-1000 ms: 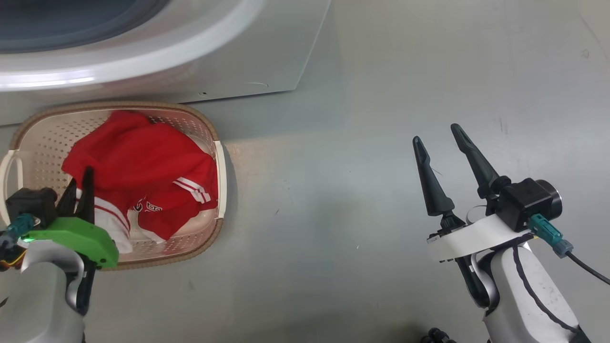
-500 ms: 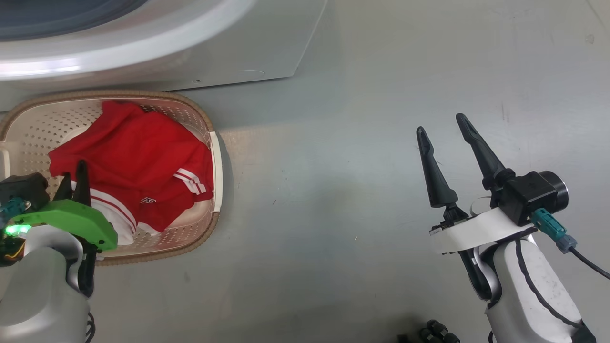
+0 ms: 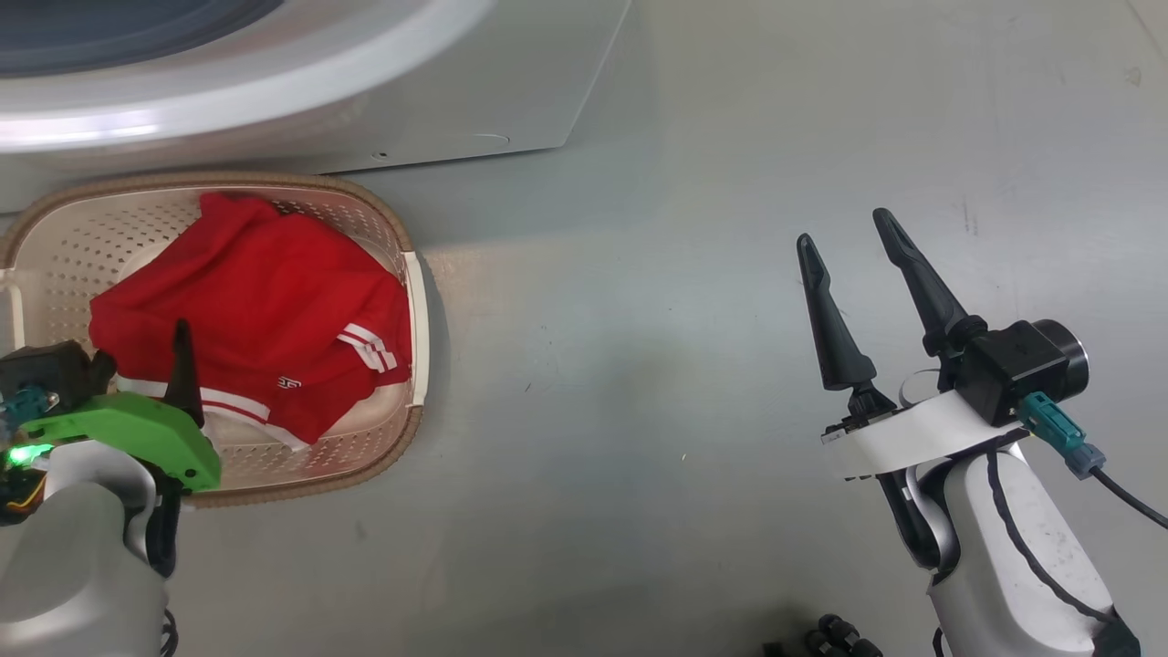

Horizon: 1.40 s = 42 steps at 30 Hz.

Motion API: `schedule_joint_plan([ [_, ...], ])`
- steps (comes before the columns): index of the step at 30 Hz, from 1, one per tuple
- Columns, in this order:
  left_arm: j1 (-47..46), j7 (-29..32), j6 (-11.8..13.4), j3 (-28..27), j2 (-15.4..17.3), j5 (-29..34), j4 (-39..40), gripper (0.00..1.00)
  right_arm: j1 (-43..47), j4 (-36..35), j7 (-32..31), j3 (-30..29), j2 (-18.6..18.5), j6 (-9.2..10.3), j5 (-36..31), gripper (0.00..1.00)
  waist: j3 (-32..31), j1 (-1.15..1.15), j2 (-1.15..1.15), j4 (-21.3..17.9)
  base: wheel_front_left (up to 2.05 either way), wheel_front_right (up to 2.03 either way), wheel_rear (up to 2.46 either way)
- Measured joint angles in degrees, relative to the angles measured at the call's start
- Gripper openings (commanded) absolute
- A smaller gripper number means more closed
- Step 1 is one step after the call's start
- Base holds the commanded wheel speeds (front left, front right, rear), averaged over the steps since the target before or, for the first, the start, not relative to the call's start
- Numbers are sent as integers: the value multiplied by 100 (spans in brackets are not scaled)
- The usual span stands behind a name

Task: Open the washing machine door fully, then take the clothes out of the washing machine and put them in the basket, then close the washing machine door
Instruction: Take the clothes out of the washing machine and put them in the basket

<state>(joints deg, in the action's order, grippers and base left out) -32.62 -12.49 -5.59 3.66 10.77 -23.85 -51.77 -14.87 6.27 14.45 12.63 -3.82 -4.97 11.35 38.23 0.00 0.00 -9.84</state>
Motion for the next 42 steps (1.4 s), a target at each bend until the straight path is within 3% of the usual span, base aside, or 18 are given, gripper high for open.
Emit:
schedule_joint_plan([
  [21,-24,-178,-37,132,75,230,-215,100,-73,260,0,-123,30,-25,53,100,-729,0,0,247,0,0,0],
  [27,-51,-179,-77,180,8,238,252,100,-58,339,-1,-291,32,-24,94,100,-1046,0,0,358,0,0,0],
  [36,-147,-191,-127,43,-436,282,1464,100,192,397,0,-549,34,-16,151,100,-1658,0,0,657,0,0,0],
  [42,-3,-197,-129,56,-478,363,1928,100,399,410,0,-616,35,-16,176,100,-2029,0,0,878,0,0,0],
])
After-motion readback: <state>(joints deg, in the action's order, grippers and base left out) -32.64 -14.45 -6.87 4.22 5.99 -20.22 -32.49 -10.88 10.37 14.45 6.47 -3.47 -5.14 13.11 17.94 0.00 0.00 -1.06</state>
